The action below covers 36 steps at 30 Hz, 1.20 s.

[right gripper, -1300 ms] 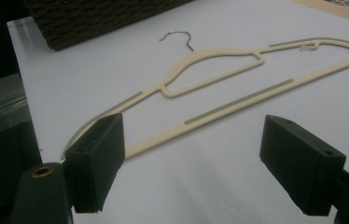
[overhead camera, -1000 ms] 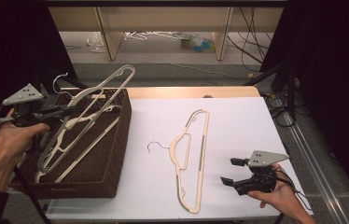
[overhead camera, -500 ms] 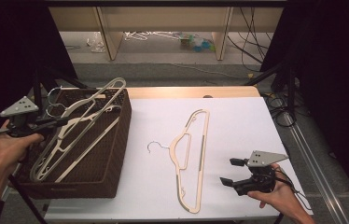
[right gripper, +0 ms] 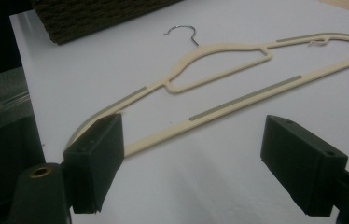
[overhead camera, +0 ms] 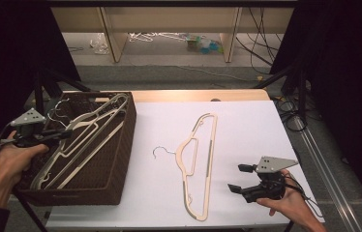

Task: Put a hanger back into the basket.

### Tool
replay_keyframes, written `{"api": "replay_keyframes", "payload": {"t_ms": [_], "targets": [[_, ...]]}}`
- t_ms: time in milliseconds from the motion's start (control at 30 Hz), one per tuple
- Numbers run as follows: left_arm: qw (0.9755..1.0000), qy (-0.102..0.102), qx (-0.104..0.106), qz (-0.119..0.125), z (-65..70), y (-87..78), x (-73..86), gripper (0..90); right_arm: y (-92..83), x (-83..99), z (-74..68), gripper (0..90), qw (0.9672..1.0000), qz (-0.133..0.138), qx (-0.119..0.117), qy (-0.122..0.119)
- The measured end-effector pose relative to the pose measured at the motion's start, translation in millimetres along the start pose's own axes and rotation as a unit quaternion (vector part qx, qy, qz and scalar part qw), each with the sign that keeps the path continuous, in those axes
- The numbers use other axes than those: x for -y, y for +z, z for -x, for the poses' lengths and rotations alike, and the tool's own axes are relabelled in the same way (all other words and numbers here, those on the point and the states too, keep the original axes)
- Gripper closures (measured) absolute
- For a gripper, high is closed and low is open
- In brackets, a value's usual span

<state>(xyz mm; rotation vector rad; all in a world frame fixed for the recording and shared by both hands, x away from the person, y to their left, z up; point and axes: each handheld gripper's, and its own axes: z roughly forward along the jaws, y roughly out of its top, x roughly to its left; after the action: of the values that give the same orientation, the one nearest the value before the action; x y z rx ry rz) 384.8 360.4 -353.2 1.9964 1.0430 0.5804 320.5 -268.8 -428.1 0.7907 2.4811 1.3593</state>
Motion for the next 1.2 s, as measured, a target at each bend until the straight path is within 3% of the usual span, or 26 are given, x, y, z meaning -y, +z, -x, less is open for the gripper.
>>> {"api": "replay_keyframes", "payload": {"t_ms": [67,100,133,200,333,433,467,600,733,767,833,867,900,967,1000,1033,1100,1133,1167,1200], "targets": [[1.0000,0.008,0.004,0.000,-0.8,3.6,-0.2,85.9,0.0,0.0,-0.4,22.1,1.0000,0.000,-0.001,0.002],[0.9999,-0.014,0.004,0.007,2.7,6.2,1.0,85.9,0.0,0.0,-0.5,22.2,1.0000,-0.002,-0.001,0.000],[0.9999,0.011,0.006,-0.010,1.2,8.6,0.0,85.9,0.0,0.0,-0.5,22.2,1.0000,-0.002,-0.001,0.000],[0.9995,0.024,0.008,-0.021,2.9,17.1,-0.3,85.9,0.8,0.2,-0.6,22.2,1.0000,-0.002,-0.002,0.001],[0.9992,0.015,0.006,-0.035,1.5,27.1,2.8,85.9,1.0,0.3,-0.9,22.2,1.0000,-0.002,-0.001,0.000],[0.9981,0.012,0.001,-0.061,-1.6,33.3,6.9,85.9,1.0,0.5,-1.1,22.2,1.0000,-0.003,-0.002,0.000],[0.9975,0.003,-0.001,-0.071,-3.7,36.4,9.4,85.9,1.1,0.5,-1.1,22.2,1.0000,-0.004,-0.002,0.000],[0.9974,-0.028,0.000,-0.066,-8.5,39.1,13.8,85.6,1.4,0.9,-0.7,22.2,1.0000,-0.006,-0.004,-0.001],[0.9979,-0.034,-0.008,-0.055,-13.2,44.0,17.9,84.2,2.6,1.2,-0.3,22.2,1.0000,-0.008,-0.004,-0.002],[0.9973,-0.052,-0.012,-0.051,-11.8,45.5,19.2,84.2,2.9,1.4,-0.8,22.3,1.0000,-0.008,-0.003,-0.003],[0.9968,-0.047,-0.023,-0.061,-14.9,46.2,19.9,83.1,2.7,1.3,-1.3,22.3,0.9999,-0.010,-0.005,-0.004],[0.9956,-0.069,-0.032,-0.055,-14.1,48.6,22.4,82.2,2.8,1.1,-1.2,22.2,1.0000,-0.009,-0.004,-0.002],[0.9956,-0.069,-0.032,-0.055,-14.1,48.6,22.4,81.8,2.8,1.1,-1.2,22.2,1.0000,-0.009,-0.004,-0.002],[0.9973,-0.027,-0.036,-0.058,-21.0,49.0,21.8,81.4,2.8,1.6,-1.1,22.3,0.9999,-0.010,-0.005,-0.003],[0.9972,-0.020,-0.042,-0.058,-22.6,49.7,22.4,80.7,2.9,1.6,-1.0,22.2,0.9999,-0.010,-0.006,-0.004],[0.9953,-0.056,-0.064,-0.047,-17.7,51.6,24.8,79.6,3.3,1.7,-0.8,22.3,0.9999,-0.010,-0.004,-0.004],[0.9950,-0.048,-0.063,-0.060,-20.8,51.3,25.7,79.0,3.4,1.7,-0.7,22.3,0.9999,-0.010,-0.003,-0.006],[0.9934,-0.057,-0.079,-0.061,-20.8,50.7,27.1,77.6,3.1,1.7,-1.4,22.3,0.9999,-0.011,-0.006,-0.004],[0.9945,-0.046,-0.074,-0.058,-23.9,51.4,27.5,77.6,3.1,1.7,-1.4,22.3,0.9999,-0.011,-0.006,-0.004],[0.9935,-0.056,-0.077,-0.062,-23.9,50.6,28.5,77.5,3.3,1.5,-1.4,22.2,0.9999,-0.010,-0.006,-0.003]]}}
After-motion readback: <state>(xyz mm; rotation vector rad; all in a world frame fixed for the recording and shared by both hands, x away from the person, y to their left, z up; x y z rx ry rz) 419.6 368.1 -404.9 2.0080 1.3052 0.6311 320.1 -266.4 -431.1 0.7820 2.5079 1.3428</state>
